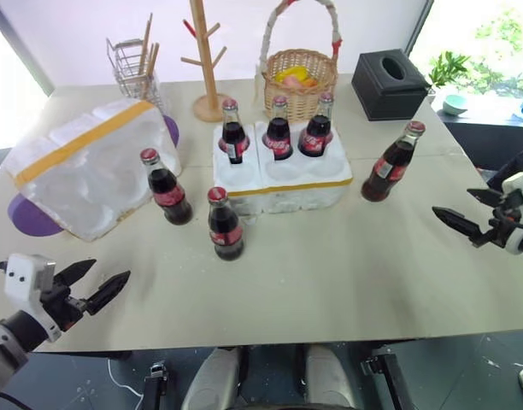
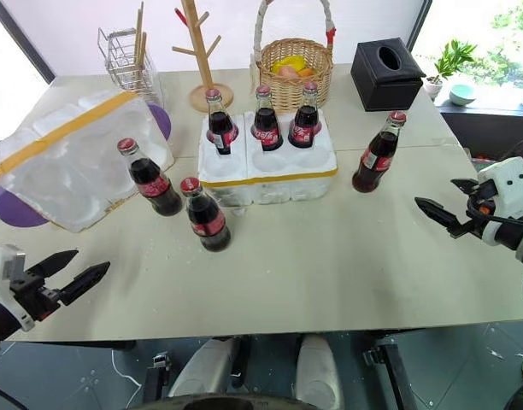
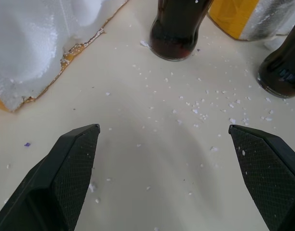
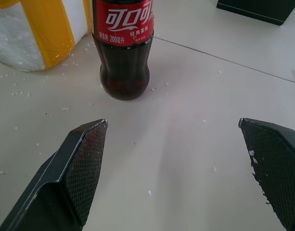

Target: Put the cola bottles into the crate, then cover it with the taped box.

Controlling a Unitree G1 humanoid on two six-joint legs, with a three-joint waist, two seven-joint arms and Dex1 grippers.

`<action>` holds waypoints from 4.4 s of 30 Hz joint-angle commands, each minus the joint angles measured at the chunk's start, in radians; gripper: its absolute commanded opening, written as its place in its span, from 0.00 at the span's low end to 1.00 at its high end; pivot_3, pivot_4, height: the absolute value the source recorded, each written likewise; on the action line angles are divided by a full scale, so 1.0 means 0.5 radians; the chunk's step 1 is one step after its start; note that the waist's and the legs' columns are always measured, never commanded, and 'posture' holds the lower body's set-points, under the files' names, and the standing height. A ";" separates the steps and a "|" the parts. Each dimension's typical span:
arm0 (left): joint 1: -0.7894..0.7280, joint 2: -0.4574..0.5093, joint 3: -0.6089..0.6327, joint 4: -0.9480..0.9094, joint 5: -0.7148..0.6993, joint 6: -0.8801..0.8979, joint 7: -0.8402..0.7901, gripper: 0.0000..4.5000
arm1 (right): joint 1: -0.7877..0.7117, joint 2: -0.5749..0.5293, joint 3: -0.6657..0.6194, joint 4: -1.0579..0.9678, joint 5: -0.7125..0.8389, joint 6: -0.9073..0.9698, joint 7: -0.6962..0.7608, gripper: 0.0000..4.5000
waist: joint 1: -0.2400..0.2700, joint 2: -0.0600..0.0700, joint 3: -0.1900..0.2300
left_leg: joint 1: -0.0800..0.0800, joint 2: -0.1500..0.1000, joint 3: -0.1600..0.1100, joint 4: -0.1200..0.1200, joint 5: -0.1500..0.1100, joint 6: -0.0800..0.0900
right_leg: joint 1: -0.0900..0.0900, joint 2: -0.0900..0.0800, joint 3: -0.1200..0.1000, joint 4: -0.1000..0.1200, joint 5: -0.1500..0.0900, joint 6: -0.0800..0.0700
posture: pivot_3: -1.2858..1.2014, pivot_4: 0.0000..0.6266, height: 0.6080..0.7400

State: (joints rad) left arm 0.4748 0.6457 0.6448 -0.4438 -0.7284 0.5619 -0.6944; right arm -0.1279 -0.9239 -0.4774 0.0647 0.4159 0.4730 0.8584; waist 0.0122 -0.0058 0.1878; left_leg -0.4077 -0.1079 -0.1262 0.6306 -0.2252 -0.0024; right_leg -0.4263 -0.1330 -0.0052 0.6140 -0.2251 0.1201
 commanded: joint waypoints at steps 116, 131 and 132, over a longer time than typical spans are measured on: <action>-3.465 -0.504 -1.174 2.905 1.051 -1.027 -1.318 0.99 | 0.223 -0.403 -0.471 -1.515 2.103 0.765 -0.716 1.00 | 0.035 -0.031 0.020 | -0.031 0.004 0.025 0.045 -0.003 0.020 | -0.009 0.002 0.000 -0.001 0.030 0.038 | 0.52 0.24 0.95; -1.847 0.478 -0.942 0.737 0.558 -0.126 -1.433 0.99 | -0.039 -0.423 -0.161 -1.306 1.897 0.765 -0.479 1.00 | 0.008 -0.026 0.019 | -0.024 0.006 0.024 0.037 -0.003 0.016 | -0.007 -0.001 0.007 -0.003 0.027 0.025 | 0.52 0.24 0.95; -1.790 0.449 -0.934 0.649 0.513 -0.076 -1.374 0.99 | -0.063 -0.421 -0.141 -1.292 1.885 0.770 -0.469 1.00 | 0.012 -0.026 0.019 | -0.024 0.008 0.025 0.037 -0.005 0.012 | -0.004 -0.001 0.006 -0.005 0.027 0.024 | 0.52 0.24 0.95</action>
State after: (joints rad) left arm -0.4247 0.8726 0.1432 -0.0381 -0.4233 0.4885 -1.4185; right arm -0.1407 -1.1208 -0.5444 -0.5904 1.3654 0.8679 0.6123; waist 0.0184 -0.0186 0.1973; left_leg -0.4200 -0.1028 -0.1121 0.6491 -0.2280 0.0027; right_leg -0.4270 -0.1337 -0.0025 0.6108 -0.2116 0.1318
